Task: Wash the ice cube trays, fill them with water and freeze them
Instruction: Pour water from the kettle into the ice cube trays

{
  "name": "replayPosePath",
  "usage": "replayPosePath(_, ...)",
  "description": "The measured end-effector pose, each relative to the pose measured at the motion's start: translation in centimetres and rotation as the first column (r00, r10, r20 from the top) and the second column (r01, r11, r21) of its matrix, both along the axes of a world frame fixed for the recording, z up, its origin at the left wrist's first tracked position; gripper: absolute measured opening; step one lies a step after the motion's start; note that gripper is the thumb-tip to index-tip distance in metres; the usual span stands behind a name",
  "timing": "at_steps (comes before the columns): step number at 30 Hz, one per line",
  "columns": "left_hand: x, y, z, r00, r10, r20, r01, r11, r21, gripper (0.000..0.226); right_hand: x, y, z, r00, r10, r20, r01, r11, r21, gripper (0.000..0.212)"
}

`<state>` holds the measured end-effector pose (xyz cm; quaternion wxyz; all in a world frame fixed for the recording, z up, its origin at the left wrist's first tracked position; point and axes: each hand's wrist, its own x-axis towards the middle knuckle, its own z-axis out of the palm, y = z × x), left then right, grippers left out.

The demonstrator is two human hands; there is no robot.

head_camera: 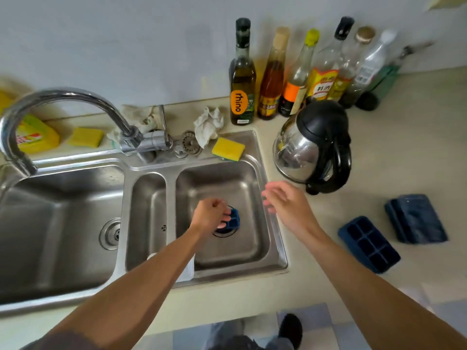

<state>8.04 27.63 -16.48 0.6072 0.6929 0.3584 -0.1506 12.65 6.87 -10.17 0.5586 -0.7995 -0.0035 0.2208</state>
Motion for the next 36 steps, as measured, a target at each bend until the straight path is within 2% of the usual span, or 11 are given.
replayPosePath(1, 0.0, -0.7, 0.9, 1.000, 0.009, 0.026, -0.009, 1.000, -0.004, 0.017, -0.1, -1.0, 1.6, 0.998, -0.029, 0.057, 0.027, 0.999, 0.024, 0.010)
replayPosePath(3, 0.0, -2.1, 2.5, 0.997, 0.010, 0.074, -0.010, 1.000, 0.001, 0.021, -0.3, -3.0, 4.4, 0.978, -0.112, 0.176, 0.102, 0.993, 0.067, 0.021)
replayPosePath(6, 0.1, -4.1, 4.4, 0.993, -0.006, 0.115, 0.003, 1.000, 0.021, 0.022, 0.4, -5.7, 7.3, 0.870, -0.358, 0.339, 0.312, 0.932, 0.182, 0.026)
replayPosePath(8, 0.0, -5.1, 5.4, 0.990, -0.012, 0.137, 0.010, 1.000, 0.019, 0.020, 1.6, -7.1, 8.0, 0.764, -0.528, 0.371, 0.479, 0.849, 0.223, 0.025)
replayPosePath(10, -0.2, -5.7, 6.3, 0.988, -0.022, 0.155, 0.019, 1.000, 0.021, 0.021, 3.2, -8.0, 7.7, 0.709, -0.617, 0.341, 0.576, 0.786, 0.224, 0.027)
replayPosePath(11, -0.2, -5.8, 6.7, 0.987, -0.032, 0.159, 0.028, 0.999, 0.029, 0.022, 4.1, -8.3, 7.3, 0.720, -0.619, 0.313, 0.589, 0.784, 0.197, 0.030)
replayPosePath(14, -0.5, -5.9, 7.2, 0.984, -0.056, 0.171, 0.052, 0.998, 0.029, 0.022, 5.9, -8.2, 5.1, 0.829, -0.527, 0.186, 0.525, 0.848, 0.064, 0.049)
replayPosePath(17, -0.8, -5.2, 7.0, 0.985, -0.086, 0.149, 0.079, 0.996, 0.052, 0.020, 5.9, -7.4, 3.8, 0.869, -0.493, 0.051, 0.483, 0.865, 0.139, 0.059)
replayPosePath(21, -0.6, -3.9, 6.5, 0.983, -0.144, 0.114, 0.138, 0.989, 0.058, 0.019, 5.6, -6.7, 3.5, 0.858, -0.503, 0.099, 0.484, 0.859, 0.169, 0.068)
replayPosePath(28, 0.7, -3.8, 5.5, 0.977, -0.188, 0.104, 0.191, 0.981, -0.020, 0.019, 3.2, -5.1, 3.3, 0.814, -0.577, 0.067, 0.560, 0.810, 0.175, 0.061)
replayPosePath(36, -0.2, -6.1, 3.9, 0.974, -0.187, 0.124, 0.199, 0.975, -0.094, 0.019, -2.0, -7.2, 4.6, 0.841, -0.539, 0.047, 0.525, 0.834, 0.170, 0.058)
